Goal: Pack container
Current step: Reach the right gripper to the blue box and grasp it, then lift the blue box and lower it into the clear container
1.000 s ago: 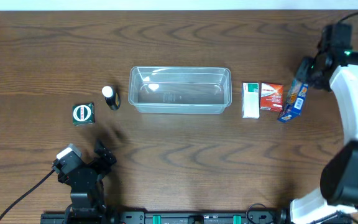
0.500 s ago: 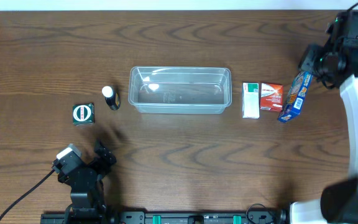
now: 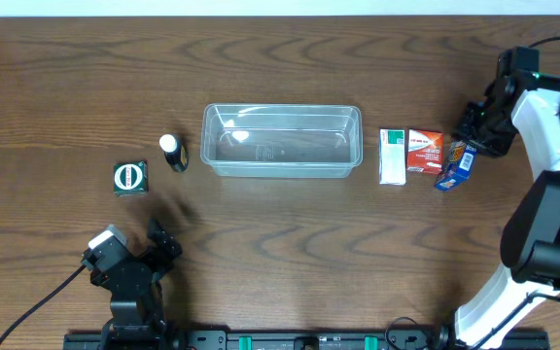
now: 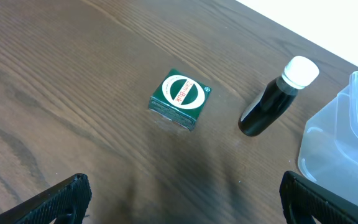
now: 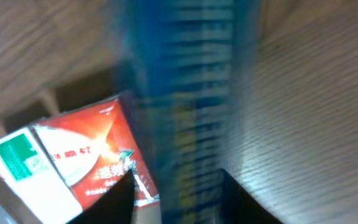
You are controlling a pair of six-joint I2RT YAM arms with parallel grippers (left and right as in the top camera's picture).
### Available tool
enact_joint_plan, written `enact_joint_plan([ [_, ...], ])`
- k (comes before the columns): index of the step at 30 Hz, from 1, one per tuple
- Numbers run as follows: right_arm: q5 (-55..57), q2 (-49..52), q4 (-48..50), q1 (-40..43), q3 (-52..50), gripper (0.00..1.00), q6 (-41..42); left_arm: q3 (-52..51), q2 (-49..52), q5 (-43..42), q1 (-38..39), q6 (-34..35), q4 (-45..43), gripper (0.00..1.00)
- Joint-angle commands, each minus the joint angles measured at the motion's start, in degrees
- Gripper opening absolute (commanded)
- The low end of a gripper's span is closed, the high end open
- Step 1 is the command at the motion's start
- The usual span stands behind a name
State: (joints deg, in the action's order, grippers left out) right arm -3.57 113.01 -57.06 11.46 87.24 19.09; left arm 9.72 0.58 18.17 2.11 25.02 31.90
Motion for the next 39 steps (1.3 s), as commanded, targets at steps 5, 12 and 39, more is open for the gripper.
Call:
enact_joint_plan([
  [5,-1.84,0.5,-0.24,0.42,0.07,0.34,0.59,-1.03,-0.35,0.52,0.28,-0.98,0.11,0.98],
  [12,-1.84,-4.79,-0.72,0.33,0.59,0.26,0.57,-1.03,-0.35,0.52,0.28,-0.98,0.11,0.98],
  [39,-14.8,-31.56,5.35,-25.09,1.68,0.06,-22.97,-1.03,-0.35,0.52,0.28,-0.98,0.11,0.98],
])
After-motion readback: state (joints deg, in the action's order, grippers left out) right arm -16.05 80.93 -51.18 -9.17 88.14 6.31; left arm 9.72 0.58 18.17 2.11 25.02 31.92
